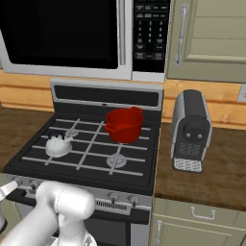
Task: Pick the kettle from the counter and place it on a stove burner. Then turn the burner on.
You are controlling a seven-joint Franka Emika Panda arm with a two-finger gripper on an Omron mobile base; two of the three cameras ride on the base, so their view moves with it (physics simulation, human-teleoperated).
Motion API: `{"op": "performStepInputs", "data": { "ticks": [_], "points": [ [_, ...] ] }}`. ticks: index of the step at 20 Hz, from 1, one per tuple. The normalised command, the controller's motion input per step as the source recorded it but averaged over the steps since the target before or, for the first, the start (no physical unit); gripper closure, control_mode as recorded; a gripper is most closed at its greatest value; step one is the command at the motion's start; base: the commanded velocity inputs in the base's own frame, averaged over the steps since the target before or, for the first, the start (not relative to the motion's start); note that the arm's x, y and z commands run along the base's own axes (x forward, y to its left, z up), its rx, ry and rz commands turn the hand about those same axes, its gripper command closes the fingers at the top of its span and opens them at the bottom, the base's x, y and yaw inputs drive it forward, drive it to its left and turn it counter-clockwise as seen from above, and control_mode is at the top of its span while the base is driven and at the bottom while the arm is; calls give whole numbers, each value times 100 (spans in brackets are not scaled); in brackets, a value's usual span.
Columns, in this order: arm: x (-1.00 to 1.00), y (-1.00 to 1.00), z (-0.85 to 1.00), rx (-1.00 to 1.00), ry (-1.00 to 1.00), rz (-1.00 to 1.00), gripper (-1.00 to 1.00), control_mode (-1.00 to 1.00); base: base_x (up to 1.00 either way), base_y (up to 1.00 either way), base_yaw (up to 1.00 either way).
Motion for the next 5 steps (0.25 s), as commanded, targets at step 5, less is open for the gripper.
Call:
{"op": "performStepInputs", "data": {
  "ticks": [5],
  "points": [
    [0, 27, 3, -24, 2, 12, 100, -100, 0, 0, 0]
  ]
}}
